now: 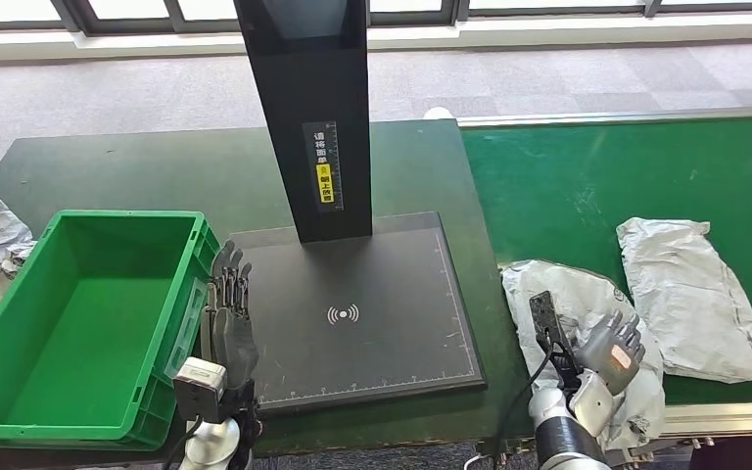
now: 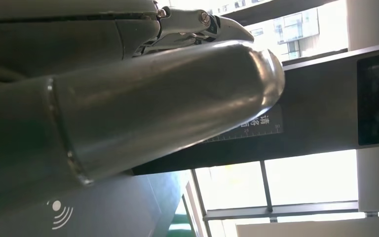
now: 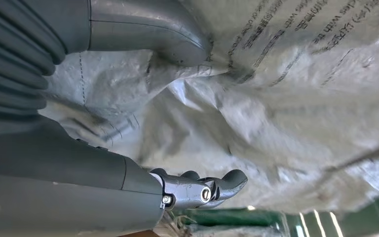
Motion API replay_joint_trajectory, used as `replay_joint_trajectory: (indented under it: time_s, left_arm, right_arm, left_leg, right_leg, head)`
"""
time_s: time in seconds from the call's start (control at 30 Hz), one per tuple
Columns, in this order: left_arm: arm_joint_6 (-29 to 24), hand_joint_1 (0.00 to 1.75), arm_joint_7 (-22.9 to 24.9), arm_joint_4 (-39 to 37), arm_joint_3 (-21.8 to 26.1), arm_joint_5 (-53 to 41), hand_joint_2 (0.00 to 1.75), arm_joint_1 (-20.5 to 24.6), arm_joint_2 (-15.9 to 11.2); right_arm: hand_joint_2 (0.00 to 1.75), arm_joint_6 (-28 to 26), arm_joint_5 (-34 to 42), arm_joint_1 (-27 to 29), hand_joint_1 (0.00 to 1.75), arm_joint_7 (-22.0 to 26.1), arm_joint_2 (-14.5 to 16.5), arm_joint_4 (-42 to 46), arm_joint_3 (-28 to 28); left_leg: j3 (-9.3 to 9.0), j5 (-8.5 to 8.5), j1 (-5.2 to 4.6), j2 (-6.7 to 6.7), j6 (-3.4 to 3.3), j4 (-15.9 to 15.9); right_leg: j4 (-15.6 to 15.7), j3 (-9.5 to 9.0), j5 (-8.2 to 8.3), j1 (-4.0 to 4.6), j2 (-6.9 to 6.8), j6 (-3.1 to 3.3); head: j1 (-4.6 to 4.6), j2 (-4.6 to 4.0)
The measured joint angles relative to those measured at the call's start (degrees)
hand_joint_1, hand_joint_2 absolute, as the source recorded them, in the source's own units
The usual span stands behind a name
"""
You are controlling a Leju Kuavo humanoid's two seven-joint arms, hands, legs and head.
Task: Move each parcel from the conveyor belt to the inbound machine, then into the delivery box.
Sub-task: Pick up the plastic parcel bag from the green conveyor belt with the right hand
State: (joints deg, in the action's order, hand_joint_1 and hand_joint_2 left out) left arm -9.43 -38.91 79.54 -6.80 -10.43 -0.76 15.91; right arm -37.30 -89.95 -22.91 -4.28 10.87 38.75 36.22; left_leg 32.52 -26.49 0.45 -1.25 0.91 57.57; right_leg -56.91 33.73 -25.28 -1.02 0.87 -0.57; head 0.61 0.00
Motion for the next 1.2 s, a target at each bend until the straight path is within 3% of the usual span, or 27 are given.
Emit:
replay_joint_trajectory:
  time_s: [0.23, 0.63, 0.8, 0.83, 0.93, 0.97, 1.07, 1.2]
  left_arm:
    - [0.03, 0.00, 0.00, -0.07, 0.09, -0.13, 0.00, 0.00, 0.02]
    - [0.05, 0.00, 0.00, -0.11, 0.16, -0.15, 0.00, -0.01, 0.04]
    - [0.16, 0.00, 0.00, -0.33, 0.16, -0.15, 0.00, 0.02, 0.04]
    - [0.17, 0.00, 0.00, -0.44, 0.16, -0.15, 0.00, 0.03, 0.04]
    - [0.18, 0.00, 0.00, -0.78, 0.16, -0.15, 0.00, 0.08, 0.04]
    - [0.17, 0.00, 0.00, -0.88, 0.16, -0.15, 0.00, 0.10, 0.04]
    - [0.10, 0.00, 0.00, -1.14, 0.16, -0.03, 0.00, 0.13, 0.04]
    - [-0.32, 0.00, 0.00, -1.20, 0.16, 0.27, 0.00, 0.14, 0.04]
  right_arm:
    - [1.75, 0.69, 1.21, -0.74, 0.00, -2.84, -2.87, -6.59, -1.87]
    - [1.75, 0.76, 1.42, -1.33, 0.00, -2.82, -3.87, -9.19, -2.63]
    - [1.75, 4.24, 7.55, -1.49, 0.00, 2.30, -4.02, -9.72, -2.59]
    - [1.75, 5.76, 9.65, -1.54, 0.17, 4.40, -4.06, -9.86, -2.47]
    - [1.75, 11.55, 15.34, -2.09, 1.48, 11.07, -4.35, -10.56, -1.73]
    - [1.75, 13.55, 16.71, -2.34, 1.75, 12.99, -4.45, -10.84, -1.47]
    - [1.75, 17.93, 19.40, -2.91, 1.75, 17.48, -4.68, -11.44, -1.00]
    - [1.75, 19.17, 25.48, -3.52, 1.75, 24.75, -4.73, -11.56, 0.52]
  left_leg:
    - [0.01, -0.01, 0.00, 0.00, 0.00, 0.00]
    - [-0.01, 0.00, 0.00, 0.00, 0.00, 0.00]
    - [-0.03, -0.01, 0.00, 0.05, 0.00, 0.01]
    - [-0.04, -0.01, 0.00, 0.07, 0.00, 0.01]
    - [-0.09, -0.03, 0.00, 0.25, 0.00, 0.01]
    - [-0.12, -0.05, 0.00, 0.35, -0.01, 0.01]
    - [-0.20, -0.08, 0.00, 0.59, -0.02, 0.01]
    - [-0.24, -0.07, 0.00, 0.69, 0.00, 0.01]
  right_leg:
    - [0.00, 0.01, -0.01, 0.00, 0.01, -0.01]
    - [0.01, -0.01, 0.00, 0.00, 0.00, -0.01]
    - [0.01, -0.01, 0.00, 0.00, 0.04, -0.01]
    - [0.01, -0.01, 0.00, 0.00, 0.06, -0.01]
    - [0.02, 0.00, 0.02, 0.00, 0.20, 0.00]
    - [0.02, 0.00, 0.04, 0.00, 0.28, 0.00]
    - [0.02, 0.00, 0.10, 0.03, 0.48, 0.02]
    - [0.02, 0.00, 0.15, 0.07, 0.56, 0.04]
  head:
    - [0.00, 0.00]
    - [0.00, 0.00]
    - [0.00, 0.00]
    - [0.00, 0.00]
    - [0.00, 0.00]
    - [0.00, 0.00]
    - [0.00, 0.00]
    - [0.00, 0.00]
